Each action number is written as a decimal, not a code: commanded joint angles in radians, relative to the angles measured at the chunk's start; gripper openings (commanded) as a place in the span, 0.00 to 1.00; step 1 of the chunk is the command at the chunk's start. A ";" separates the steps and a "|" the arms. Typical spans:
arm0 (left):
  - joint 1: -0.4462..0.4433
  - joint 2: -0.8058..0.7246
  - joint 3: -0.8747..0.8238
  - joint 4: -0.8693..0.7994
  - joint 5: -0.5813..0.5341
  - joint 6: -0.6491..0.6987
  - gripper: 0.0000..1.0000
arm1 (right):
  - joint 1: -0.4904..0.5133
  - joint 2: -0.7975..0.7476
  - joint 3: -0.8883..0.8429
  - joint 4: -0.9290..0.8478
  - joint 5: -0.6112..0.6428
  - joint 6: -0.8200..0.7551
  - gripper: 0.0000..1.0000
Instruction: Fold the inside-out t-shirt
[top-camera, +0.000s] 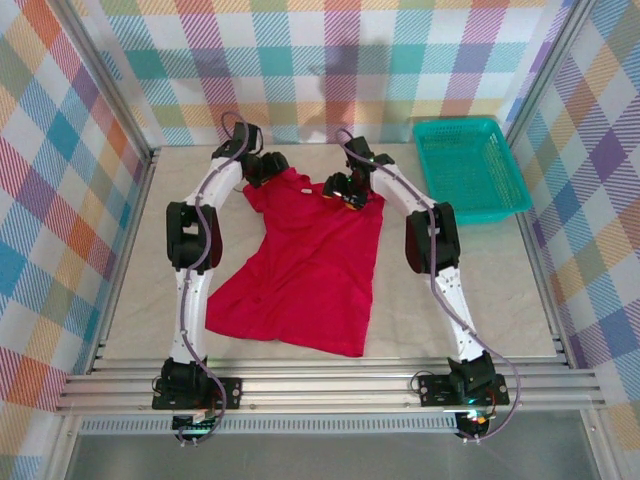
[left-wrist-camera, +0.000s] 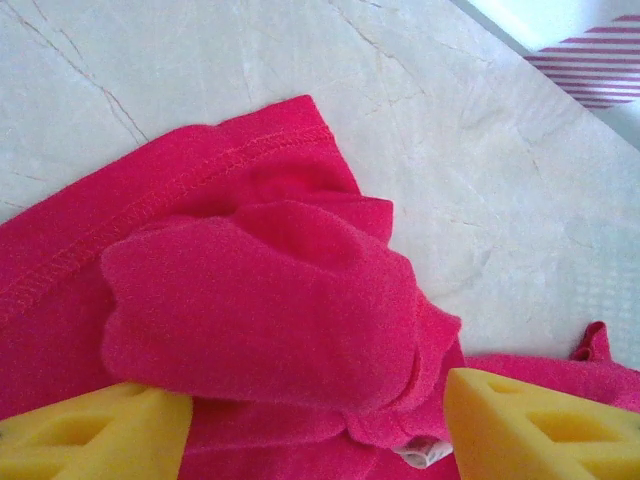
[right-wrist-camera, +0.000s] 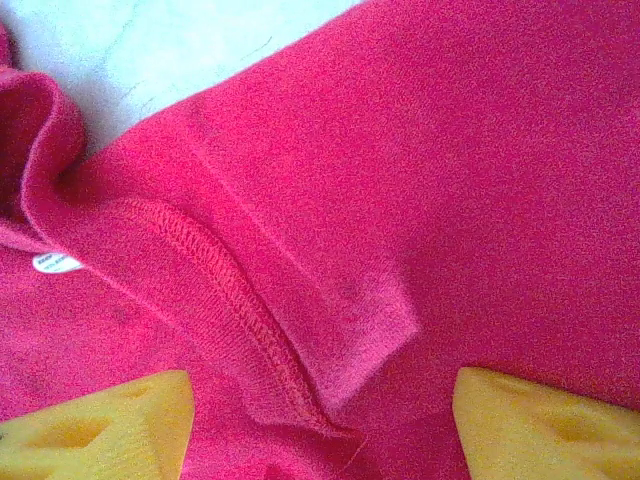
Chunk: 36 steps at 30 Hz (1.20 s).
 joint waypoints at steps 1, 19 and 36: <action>0.017 -0.019 -0.013 0.066 0.005 -0.014 0.70 | 0.005 0.022 0.053 0.012 -0.010 0.026 0.68; 0.033 0.152 0.154 0.018 0.000 -0.001 0.57 | 0.014 0.105 0.148 -0.010 0.016 0.020 0.59; 0.035 -0.059 0.169 -0.117 -0.138 0.099 0.00 | 0.003 -0.053 0.270 -0.102 0.109 -0.117 0.00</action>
